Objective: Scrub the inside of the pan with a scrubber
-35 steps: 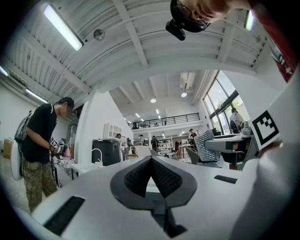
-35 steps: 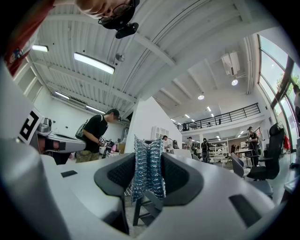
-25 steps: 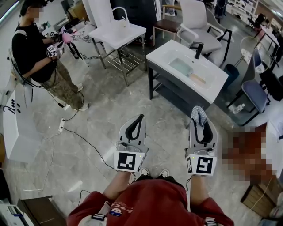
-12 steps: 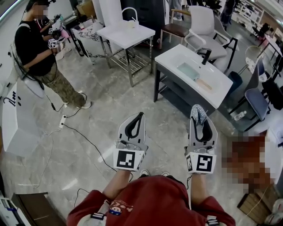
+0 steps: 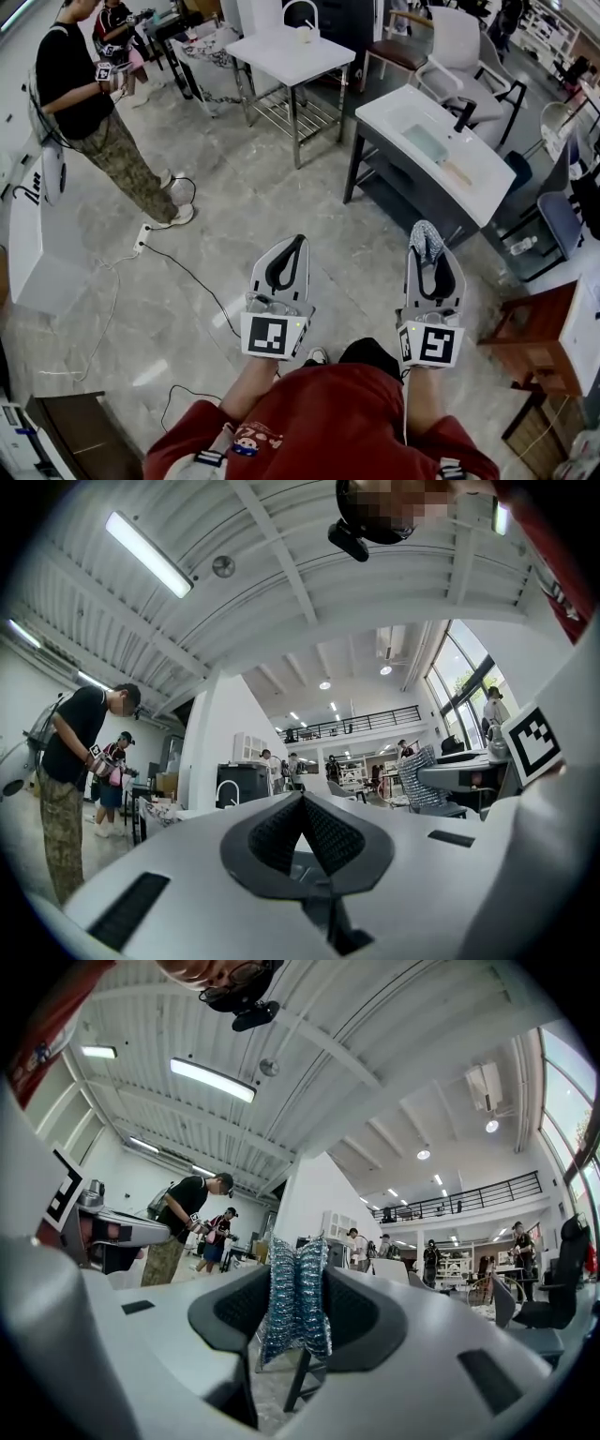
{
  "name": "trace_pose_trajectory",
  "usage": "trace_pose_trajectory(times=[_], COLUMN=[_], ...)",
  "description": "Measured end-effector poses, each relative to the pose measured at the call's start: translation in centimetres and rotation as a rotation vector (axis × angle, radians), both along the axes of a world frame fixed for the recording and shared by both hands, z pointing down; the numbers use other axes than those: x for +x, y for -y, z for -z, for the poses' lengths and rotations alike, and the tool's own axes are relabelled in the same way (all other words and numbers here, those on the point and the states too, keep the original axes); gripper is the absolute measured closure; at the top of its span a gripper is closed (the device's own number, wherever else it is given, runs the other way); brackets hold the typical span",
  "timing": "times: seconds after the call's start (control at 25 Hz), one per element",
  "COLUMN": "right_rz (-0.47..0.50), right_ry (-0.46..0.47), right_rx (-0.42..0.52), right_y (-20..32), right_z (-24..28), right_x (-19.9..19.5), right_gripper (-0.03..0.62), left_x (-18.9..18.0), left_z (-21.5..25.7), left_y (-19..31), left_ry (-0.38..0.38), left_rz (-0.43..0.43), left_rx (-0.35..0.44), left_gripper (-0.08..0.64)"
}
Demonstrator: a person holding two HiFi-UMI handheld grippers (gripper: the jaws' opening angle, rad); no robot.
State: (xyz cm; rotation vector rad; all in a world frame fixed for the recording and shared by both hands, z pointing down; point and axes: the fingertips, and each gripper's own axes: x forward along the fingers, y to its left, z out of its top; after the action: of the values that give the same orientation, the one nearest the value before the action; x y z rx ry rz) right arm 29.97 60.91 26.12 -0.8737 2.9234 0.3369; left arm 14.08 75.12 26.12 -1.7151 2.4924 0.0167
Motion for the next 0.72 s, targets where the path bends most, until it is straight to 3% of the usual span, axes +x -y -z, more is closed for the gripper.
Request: trace_pose_trajectory(times=[0.12, 0.32, 0.72], right_rz=[-0.004, -0.013, -0.072], right_ry=[-0.002, -0.003, 0.027], right_rx=[-0.030, -0.059, -0.094], right_y=[0.2, 2.0, 12.8], right_z=[-1.1, -2.4, -3.1], right_x=[-0.5, -1.5, -1.8], right_gripper=[0.413, 0.413, 0.413], left_x=[-0.9, -1.9, -2.6], left_z=[-0.4, -2.1, -1.3], left_y=[0.0, 2.0, 14.0], left_ry=[-0.001, -0.027, 0.009], left_rz=[0.016, 0.009, -0.063], left_rx=[0.037, 0.005, 0.003], left_gripper=[0.552, 0.552, 0.552])
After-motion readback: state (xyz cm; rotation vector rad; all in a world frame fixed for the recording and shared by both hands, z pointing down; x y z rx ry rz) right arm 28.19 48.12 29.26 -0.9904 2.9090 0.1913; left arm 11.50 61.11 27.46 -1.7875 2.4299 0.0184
